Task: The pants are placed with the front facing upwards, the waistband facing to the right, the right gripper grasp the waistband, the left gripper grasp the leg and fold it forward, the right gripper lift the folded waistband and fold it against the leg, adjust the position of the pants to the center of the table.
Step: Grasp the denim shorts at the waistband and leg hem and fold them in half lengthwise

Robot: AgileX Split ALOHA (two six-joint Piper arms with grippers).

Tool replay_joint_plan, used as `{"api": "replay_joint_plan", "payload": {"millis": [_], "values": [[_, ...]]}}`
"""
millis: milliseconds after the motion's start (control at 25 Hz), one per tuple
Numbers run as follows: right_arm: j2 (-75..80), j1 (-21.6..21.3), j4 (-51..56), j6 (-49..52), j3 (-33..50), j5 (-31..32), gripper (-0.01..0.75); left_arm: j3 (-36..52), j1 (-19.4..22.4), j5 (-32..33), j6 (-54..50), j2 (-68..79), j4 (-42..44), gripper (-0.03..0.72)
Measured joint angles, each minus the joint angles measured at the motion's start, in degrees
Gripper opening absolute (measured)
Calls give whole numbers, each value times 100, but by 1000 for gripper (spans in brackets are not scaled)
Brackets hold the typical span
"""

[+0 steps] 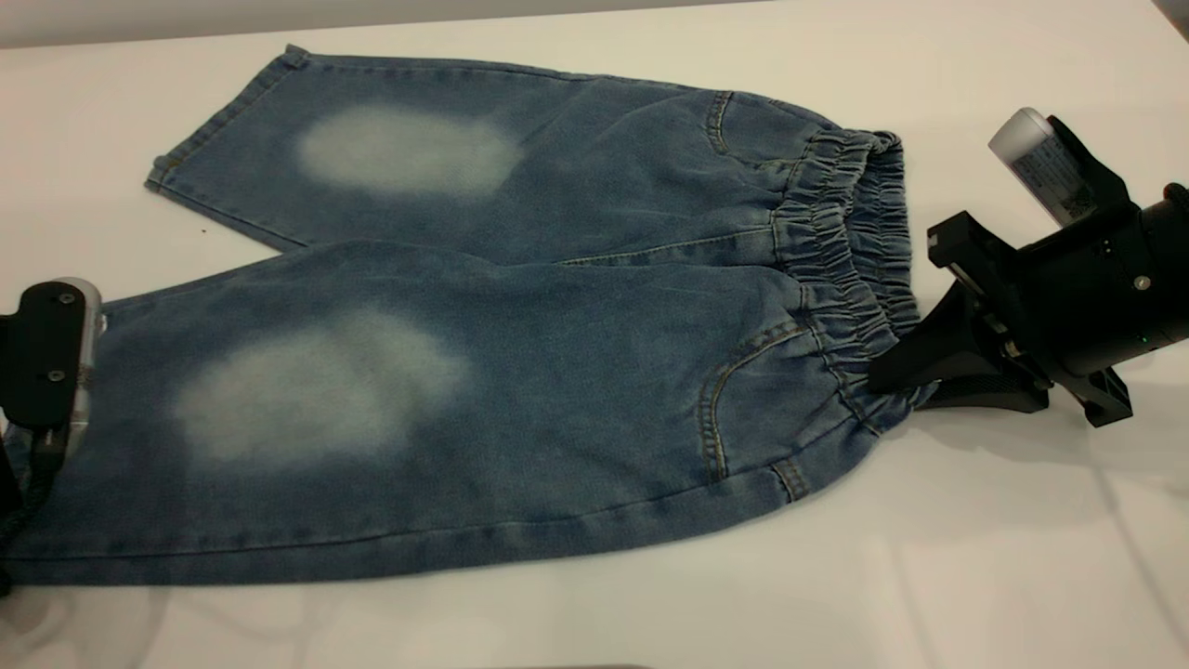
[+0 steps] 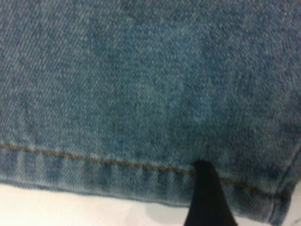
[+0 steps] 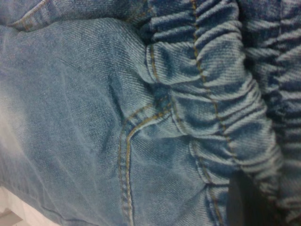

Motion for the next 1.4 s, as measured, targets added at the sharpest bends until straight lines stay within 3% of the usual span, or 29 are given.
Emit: {"api": "replay_joint_plan", "payload": {"millis": [480,560,720,800,1000,1200,1400], "values": [[0,0,-19,0,0,0,64,-10,0,-59,0,159,96,374],[0,0,-24,0,0,0,64,-14,0,-65,0,159,198,314],[0,0,-135,0,0,146,64,-55,0,-146,0,165,326,100],[-35,0,-184,12,0,321,64,-62,0,-131,0,151,340,55],[-438,-221,-665,209,0,733,64,25,-72,386,-12,-382,209,50],[-923,-514,-1360,957,6,782,64,49,-72,569,-5,-1420,114,50],[-1483,-531,-1708,1345,432,801,65,54,-72,830,-5,-2353,-315,50]]}}
